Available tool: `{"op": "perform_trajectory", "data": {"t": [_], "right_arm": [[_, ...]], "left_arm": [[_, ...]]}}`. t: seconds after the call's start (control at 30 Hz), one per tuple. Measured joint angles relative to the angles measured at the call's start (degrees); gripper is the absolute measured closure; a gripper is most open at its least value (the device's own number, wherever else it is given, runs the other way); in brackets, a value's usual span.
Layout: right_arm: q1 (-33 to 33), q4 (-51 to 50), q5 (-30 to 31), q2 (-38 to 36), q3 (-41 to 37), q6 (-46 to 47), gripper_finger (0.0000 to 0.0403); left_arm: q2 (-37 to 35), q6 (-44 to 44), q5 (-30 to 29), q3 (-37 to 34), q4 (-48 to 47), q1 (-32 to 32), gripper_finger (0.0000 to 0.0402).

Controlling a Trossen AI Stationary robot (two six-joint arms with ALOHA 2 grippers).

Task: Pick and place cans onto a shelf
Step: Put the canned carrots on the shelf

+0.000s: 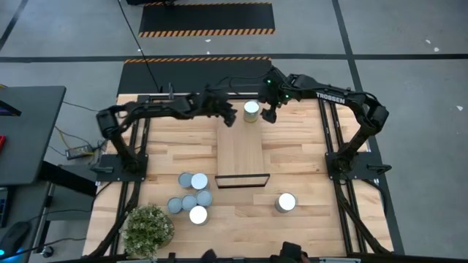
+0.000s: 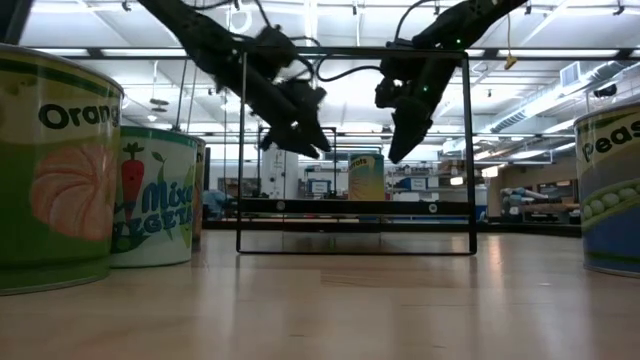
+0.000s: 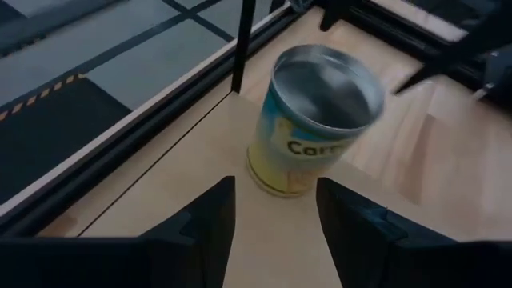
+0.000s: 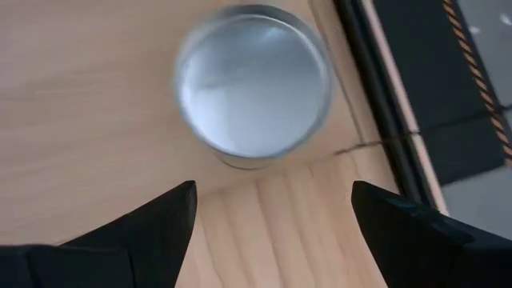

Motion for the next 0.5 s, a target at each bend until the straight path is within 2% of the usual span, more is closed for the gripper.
{"op": "perform_trajectory", "data": {"t": [0.27,0.5], "right_arm": [[-0.1,1.8,0.7,0.0,0.0,-0.7,0.0063],[0.2,2.4,-1.9,0.0,0.0,-0.6,0.0063]], "left_arm": [[7.8,0.4,-0.1,4.9,0.2,0.4,0.0221],[9.8,0.2,-1.0,5.7,0.8,0.2,0.0221]]}}
